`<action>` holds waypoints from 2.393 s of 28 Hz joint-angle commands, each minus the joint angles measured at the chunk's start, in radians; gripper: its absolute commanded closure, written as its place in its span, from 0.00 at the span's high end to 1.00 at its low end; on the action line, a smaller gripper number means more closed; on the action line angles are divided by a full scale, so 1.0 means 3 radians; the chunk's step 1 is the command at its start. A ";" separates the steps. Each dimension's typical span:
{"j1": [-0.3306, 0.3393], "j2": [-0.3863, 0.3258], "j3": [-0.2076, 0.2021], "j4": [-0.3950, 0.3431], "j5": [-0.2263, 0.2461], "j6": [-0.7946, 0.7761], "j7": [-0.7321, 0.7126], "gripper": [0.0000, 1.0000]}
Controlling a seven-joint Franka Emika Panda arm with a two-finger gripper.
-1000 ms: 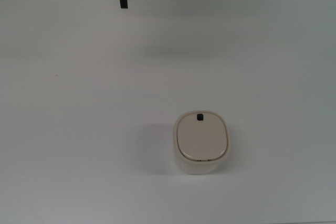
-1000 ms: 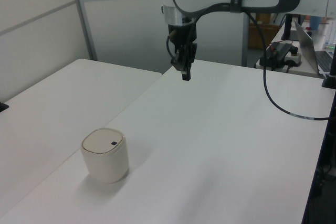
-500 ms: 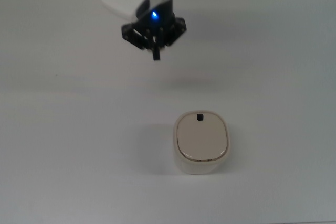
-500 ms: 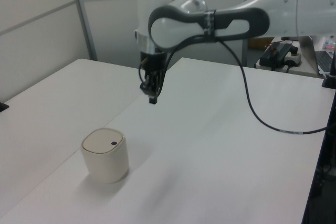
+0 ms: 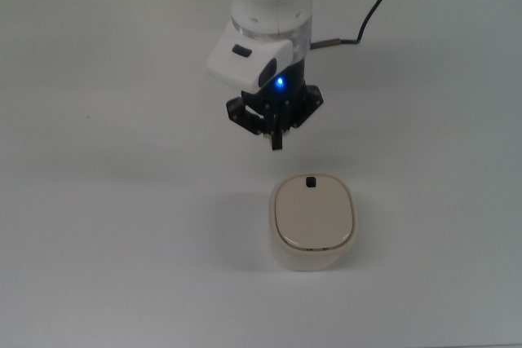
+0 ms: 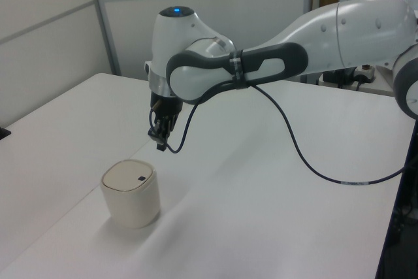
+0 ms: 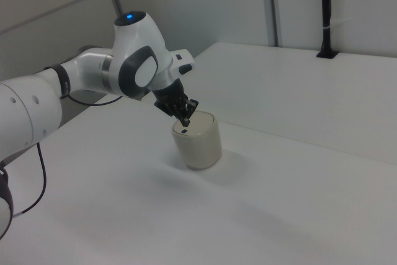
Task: Open the trash can
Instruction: 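Move the gripper over the cream trash can and lower toward its lid button, then press down on the dark button on the lid with the gripper fingers, then lift the gripper up away from the trash can as the lid pops open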
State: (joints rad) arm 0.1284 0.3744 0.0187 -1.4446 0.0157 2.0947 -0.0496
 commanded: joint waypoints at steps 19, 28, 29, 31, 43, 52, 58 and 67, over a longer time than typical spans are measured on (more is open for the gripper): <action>0.0150 0.0363 -0.0011 -0.0027 0.0045 0.0749 0.0145 0.00; 0.0211 0.0434 -0.0011 -0.0027 0.0004 0.0790 0.0191 0.00; 0.0211 0.0455 -0.0011 -0.0027 -0.0001 0.0790 0.0196 0.00; 0.0216 0.0511 -0.0016 -0.0027 -0.0011 0.0790 0.0206 0.00; 0.0232 0.0424 -0.0016 -0.0011 -0.0001 0.0749 0.0211 0.00; 0.0196 0.0072 -0.0027 -0.0001 0.0060 0.0473 0.0293 0.00; 0.0175 -0.0245 -0.0067 0.0004 0.0132 0.0141 0.0298 0.00; -0.0003 -0.0634 -0.0067 0.0014 0.0116 -0.0554 0.0273 0.00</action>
State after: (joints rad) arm 0.1522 0.2461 0.0070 -1.4177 0.0328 2.0252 0.0282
